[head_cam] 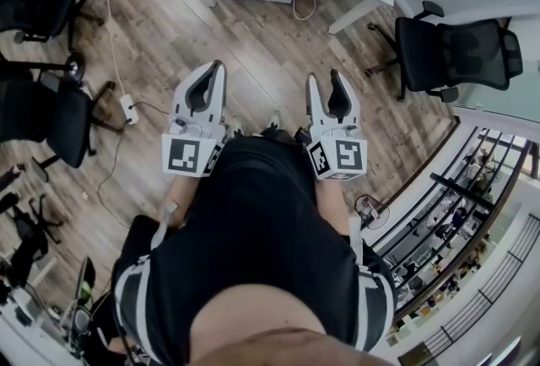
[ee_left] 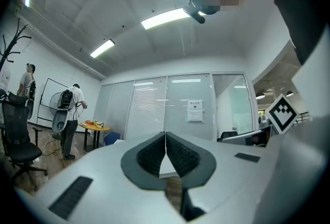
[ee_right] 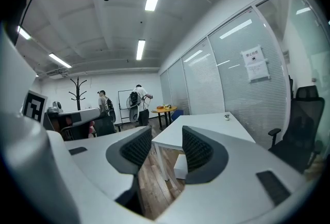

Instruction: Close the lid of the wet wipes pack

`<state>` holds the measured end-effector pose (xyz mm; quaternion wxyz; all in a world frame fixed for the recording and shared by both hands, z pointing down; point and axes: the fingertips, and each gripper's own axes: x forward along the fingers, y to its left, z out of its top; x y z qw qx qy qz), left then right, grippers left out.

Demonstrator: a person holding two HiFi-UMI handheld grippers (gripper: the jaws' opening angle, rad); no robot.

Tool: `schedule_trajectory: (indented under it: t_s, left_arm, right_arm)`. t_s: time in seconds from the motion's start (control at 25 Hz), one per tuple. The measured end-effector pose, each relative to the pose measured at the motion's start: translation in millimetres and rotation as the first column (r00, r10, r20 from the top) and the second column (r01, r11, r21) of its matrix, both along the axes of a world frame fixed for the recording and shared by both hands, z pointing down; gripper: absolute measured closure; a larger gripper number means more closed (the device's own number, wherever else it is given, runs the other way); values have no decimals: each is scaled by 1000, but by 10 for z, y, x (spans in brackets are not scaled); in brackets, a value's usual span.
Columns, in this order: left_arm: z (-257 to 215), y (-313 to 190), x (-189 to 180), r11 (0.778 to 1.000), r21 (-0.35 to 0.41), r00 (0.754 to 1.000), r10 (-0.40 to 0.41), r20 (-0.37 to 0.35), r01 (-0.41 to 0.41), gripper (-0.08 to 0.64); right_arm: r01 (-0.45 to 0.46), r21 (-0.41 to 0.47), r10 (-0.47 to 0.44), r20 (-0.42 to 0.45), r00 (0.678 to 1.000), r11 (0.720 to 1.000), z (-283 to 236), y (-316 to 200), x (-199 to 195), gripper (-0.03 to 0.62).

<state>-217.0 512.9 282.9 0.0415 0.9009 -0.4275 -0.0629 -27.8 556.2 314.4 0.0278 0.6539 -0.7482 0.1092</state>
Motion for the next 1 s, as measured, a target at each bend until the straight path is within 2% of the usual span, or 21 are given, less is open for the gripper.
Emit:
schedule_trajectory:
  t_s: [0.12,0.24,0.48,0.76,1.0]
  left_arm:
    - [65,-38,-162,1000,0,1000,-1,18,1,537]
    - [139,-81,-309,999,-32,1000,5,13,-4,537]
    - [230,-161,-456,999,-44,1000,18,8,-18,537]
    - [345,-447,-334,998,-61,999,2,32,0,537]
    - [298,-1109,13,999,-30,998,-33,54,35,537]
  right_arm:
    - [0,-3,0,-5,1000,1000,4,-45,-149,398]
    - [-1,-5,1,-11,1000,1000,-23,-77,-300,399]
    - [-14,-8,14,-8,1000,1000,-10,-107,-438,399]
    - [15,-14,-15,15,1000,1000,162,-474,-361,399]
    - [75,6,-76,39,996,997,223,-1223,-117,399]
